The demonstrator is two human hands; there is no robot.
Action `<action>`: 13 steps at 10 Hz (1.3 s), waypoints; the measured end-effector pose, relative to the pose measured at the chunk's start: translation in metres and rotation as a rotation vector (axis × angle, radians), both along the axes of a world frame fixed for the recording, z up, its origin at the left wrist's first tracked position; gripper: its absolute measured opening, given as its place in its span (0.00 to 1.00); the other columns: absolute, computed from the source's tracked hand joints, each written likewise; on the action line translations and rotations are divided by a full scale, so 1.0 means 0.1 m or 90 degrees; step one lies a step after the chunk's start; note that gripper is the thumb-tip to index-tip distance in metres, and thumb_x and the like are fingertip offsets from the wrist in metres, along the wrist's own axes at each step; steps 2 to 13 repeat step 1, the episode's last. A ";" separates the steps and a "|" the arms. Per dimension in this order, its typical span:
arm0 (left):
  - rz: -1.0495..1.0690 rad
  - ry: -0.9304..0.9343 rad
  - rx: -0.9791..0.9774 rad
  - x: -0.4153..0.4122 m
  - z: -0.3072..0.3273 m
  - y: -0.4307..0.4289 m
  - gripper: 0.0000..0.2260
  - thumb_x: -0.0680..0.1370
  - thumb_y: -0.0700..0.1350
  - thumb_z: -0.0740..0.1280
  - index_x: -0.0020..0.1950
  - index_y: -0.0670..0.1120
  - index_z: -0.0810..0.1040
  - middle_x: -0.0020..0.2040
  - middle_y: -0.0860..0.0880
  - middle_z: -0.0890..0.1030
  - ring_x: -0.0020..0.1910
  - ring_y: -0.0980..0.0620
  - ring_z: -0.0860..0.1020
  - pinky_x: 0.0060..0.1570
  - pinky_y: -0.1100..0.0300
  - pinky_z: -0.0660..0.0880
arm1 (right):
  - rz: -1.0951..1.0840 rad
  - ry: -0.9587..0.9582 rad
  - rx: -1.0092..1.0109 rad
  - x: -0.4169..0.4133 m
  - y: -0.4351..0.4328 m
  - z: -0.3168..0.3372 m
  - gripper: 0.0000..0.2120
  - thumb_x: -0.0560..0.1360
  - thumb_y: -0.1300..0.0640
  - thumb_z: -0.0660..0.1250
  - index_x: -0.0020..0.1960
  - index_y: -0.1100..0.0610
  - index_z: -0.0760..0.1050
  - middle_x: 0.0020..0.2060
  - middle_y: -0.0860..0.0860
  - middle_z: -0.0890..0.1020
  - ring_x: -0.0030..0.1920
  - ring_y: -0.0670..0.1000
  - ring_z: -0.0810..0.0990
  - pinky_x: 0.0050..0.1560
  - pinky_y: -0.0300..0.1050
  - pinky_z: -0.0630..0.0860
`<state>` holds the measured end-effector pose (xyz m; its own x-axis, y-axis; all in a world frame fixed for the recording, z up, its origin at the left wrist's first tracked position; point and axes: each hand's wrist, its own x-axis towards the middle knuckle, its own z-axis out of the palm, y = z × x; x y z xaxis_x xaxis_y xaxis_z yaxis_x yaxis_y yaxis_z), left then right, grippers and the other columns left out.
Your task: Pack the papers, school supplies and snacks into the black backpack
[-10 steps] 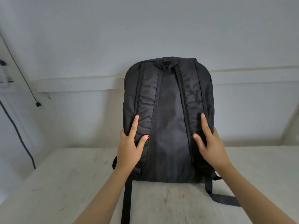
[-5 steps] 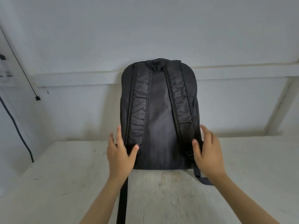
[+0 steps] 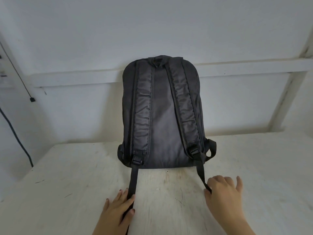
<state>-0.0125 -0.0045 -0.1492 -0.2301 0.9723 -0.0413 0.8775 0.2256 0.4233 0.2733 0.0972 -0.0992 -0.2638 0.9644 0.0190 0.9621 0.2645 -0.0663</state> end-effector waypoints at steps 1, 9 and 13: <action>0.048 -0.129 0.116 0.06 0.12 -0.11 0.31 0.59 0.82 0.39 0.54 0.78 0.68 0.70 0.57 0.56 0.72 0.51 0.57 0.70 0.50 0.53 | 0.114 0.041 -0.136 -0.04 -0.18 0.45 0.17 0.64 0.38 0.74 0.48 0.45 0.81 0.51 0.42 0.78 0.54 0.52 0.77 0.63 0.53 0.67; 0.048 -0.129 0.116 0.06 0.12 -0.11 0.31 0.59 0.82 0.39 0.54 0.78 0.68 0.70 0.57 0.56 0.72 0.51 0.57 0.70 0.50 0.53 | 0.114 0.041 -0.136 -0.04 -0.18 0.45 0.17 0.64 0.38 0.74 0.48 0.45 0.81 0.51 0.42 0.78 0.54 0.52 0.77 0.63 0.53 0.67; 0.048 -0.129 0.116 0.06 0.12 -0.11 0.31 0.59 0.82 0.39 0.54 0.78 0.68 0.70 0.57 0.56 0.72 0.51 0.57 0.70 0.50 0.53 | 0.114 0.041 -0.136 -0.04 -0.18 0.45 0.17 0.64 0.38 0.74 0.48 0.45 0.81 0.51 0.42 0.78 0.54 0.52 0.77 0.63 0.53 0.67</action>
